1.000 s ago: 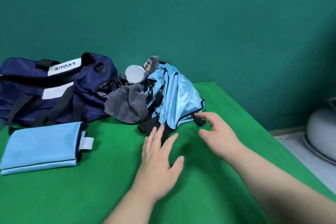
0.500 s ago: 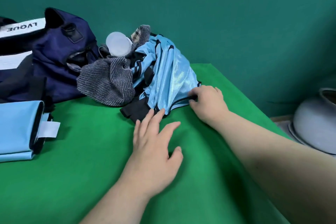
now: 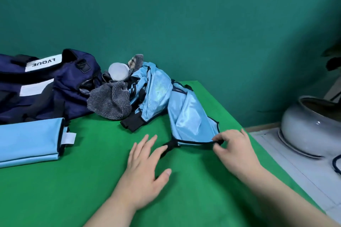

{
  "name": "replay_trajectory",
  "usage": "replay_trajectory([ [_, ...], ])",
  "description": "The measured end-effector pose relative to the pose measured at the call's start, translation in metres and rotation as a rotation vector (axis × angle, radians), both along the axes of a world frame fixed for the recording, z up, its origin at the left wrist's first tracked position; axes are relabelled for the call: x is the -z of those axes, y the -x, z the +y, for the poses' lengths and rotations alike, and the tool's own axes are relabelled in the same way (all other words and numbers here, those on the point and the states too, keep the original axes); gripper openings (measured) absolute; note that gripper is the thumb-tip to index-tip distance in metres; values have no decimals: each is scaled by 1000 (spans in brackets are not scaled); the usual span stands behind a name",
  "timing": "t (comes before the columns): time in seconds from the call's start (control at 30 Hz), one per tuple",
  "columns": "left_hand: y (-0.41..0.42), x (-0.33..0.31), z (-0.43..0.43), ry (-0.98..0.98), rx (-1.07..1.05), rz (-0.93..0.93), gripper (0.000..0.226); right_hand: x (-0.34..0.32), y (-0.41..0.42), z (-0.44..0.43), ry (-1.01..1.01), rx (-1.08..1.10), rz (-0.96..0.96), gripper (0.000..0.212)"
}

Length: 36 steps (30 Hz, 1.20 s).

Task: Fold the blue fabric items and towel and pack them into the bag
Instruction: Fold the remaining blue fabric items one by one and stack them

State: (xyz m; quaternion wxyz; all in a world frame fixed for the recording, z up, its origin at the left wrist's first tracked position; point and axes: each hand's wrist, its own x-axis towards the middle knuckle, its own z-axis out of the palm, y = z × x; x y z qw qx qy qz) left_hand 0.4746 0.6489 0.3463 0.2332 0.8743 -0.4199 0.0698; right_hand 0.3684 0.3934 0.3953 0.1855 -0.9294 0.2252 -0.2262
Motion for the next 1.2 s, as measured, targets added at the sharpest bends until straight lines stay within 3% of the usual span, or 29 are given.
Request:
replay_trajectory([
  [0.23, 58, -2, 34, -53, -7, 12, 76, 19, 79, 69, 3, -119, -6, 3],
  [0.5, 140, 2, 86, -52, -3, 22, 72, 37, 135, 153, 82, -265, 114, 35],
  [0.6, 169, 7, 99, -23, 27, -8, 75, 35, 153, 172, 36, -338, 99, 38],
  [0.77, 212, 4, 98, 233, -65, 261, 79, 30, 183, 161, -71, -376, -7, 38],
  [1.0, 231, -10, 83, 60, 44, 54, 64, 29, 201, 115, -171, -142, -71, 35],
  [1.2, 221, -14, 32, 16, 25, -63, 54, 33, 198, 93, -198, -119, -59, 36],
])
